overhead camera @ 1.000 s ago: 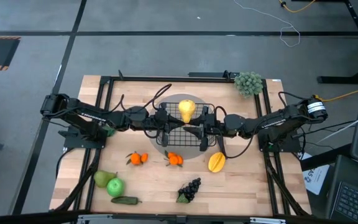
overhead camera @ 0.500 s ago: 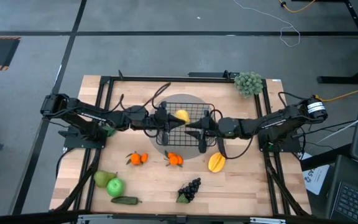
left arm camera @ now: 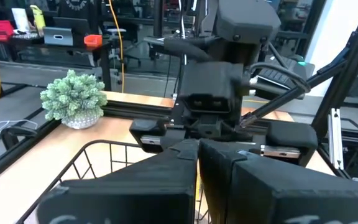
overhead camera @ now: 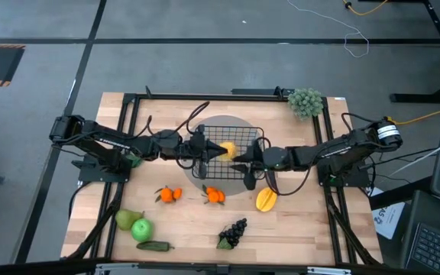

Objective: Build produce basket
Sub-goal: Put the yellow pear into the wire basket

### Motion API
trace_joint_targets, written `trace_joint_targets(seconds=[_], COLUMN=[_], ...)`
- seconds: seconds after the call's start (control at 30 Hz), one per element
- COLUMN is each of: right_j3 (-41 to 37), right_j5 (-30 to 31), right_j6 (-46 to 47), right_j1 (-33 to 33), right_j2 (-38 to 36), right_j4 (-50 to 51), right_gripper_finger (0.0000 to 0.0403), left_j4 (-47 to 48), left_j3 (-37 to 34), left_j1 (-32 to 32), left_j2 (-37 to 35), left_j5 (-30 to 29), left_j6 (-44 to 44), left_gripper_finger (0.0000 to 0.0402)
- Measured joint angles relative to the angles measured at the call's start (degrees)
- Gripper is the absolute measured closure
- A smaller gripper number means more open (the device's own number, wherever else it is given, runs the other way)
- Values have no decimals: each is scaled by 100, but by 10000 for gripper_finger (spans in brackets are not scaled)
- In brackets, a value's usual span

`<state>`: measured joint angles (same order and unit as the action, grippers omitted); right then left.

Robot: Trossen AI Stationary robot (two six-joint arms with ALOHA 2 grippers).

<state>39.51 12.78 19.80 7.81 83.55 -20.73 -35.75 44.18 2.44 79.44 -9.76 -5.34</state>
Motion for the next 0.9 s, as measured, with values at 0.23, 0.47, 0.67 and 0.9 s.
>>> trace_joint_targets(seconds=[0.23,0.47,0.67,0.9], right_j3=[0,0,7,8], right_j5=[795,1000,106,-1398], right_j6=[565,431,688,515], right_j1=[-16,3,234,399], right_j2=[-346,-1632,-2610,-3270], right_j4=[874,1749,2460,2961], right_gripper_finger=[263,263,263,263], left_j4=[13,36,35,33], left_j3=[0,0,0,-2], left_j1=[0,0,0,0], left_j2=[0,2,2,4], left_j5=[0,0,2,2], left_j6=[0,0,0,-2], left_gripper_finger=[401,401,401,401])
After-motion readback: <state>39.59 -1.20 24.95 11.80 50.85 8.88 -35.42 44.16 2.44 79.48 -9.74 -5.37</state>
